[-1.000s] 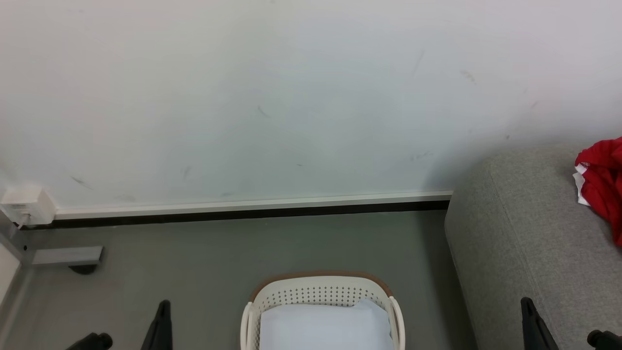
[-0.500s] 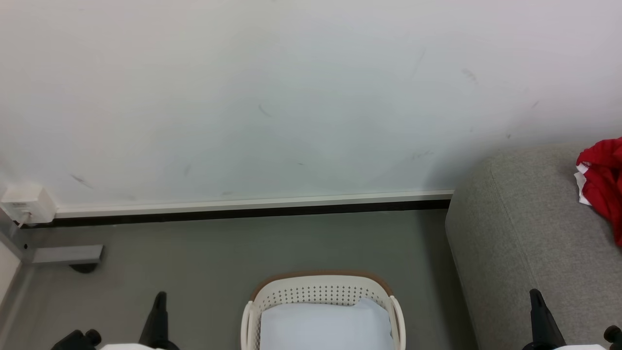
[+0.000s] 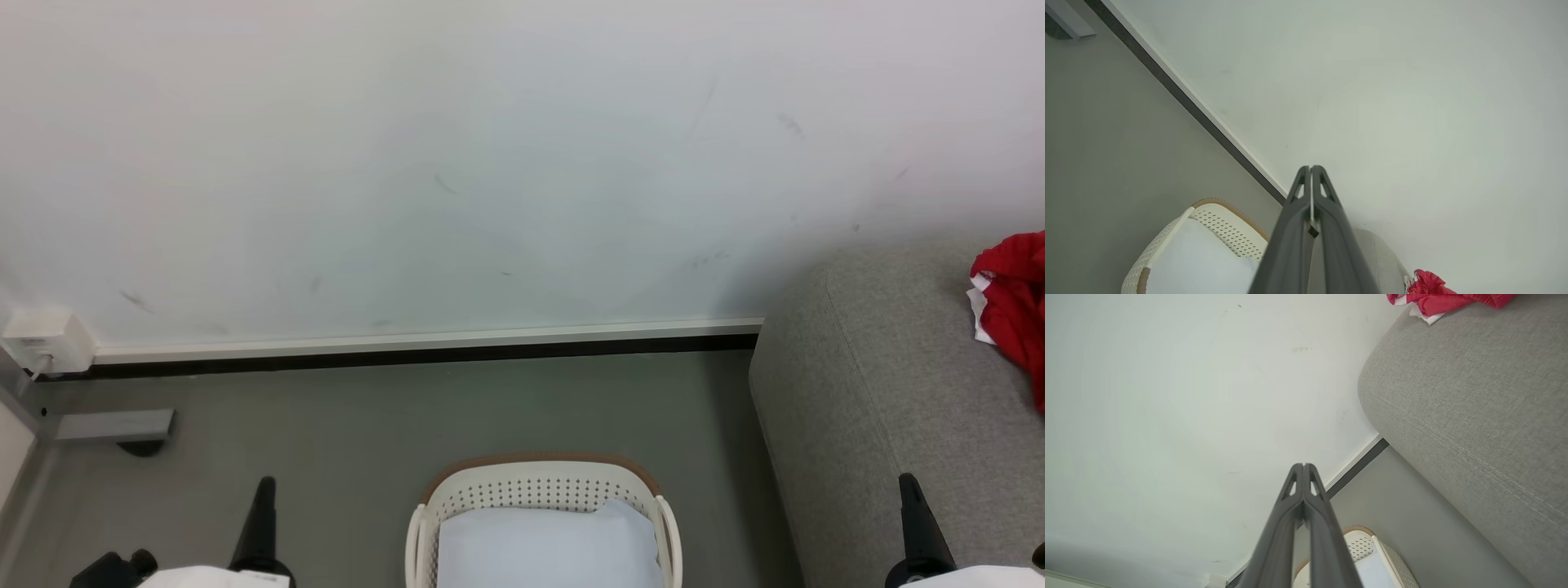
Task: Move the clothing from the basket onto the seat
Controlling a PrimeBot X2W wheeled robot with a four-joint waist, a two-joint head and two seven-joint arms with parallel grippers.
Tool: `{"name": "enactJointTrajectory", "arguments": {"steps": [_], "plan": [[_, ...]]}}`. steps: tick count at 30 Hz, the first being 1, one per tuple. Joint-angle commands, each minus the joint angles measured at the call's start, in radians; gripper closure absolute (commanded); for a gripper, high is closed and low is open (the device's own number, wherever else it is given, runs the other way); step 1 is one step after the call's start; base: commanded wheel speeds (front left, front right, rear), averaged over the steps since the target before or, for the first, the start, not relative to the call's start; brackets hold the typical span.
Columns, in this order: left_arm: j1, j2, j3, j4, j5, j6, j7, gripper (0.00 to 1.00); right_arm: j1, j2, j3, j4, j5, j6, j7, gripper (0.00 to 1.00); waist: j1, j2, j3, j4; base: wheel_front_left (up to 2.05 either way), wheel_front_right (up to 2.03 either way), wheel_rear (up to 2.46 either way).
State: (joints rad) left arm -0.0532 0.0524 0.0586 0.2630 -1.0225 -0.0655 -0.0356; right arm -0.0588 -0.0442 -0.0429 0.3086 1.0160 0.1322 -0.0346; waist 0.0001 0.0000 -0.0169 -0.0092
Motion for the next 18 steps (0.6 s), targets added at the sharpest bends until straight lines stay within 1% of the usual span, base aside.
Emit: {"name": "enactJointTrajectory", "arguments": {"steps": [1,18], "plan": [[-0.021,0.005,0.006,-0.014,-0.022,-0.003,0.003,1.00,-0.020,-0.008,-0.007,-0.014,0.027,-0.001,0.006,1.00,-0.0001,0.0000,0.000,0.000,0.00,0.00,0.00],[-0.034,0.003,0.023,-0.035,-0.198,-0.006,0.050,1.00,-0.037,-0.011,-0.026,-0.027,0.206,-0.002,0.050,1.00,-0.0001,0.0000,0.004,0.002,0.00,0.00,0.00]]}}
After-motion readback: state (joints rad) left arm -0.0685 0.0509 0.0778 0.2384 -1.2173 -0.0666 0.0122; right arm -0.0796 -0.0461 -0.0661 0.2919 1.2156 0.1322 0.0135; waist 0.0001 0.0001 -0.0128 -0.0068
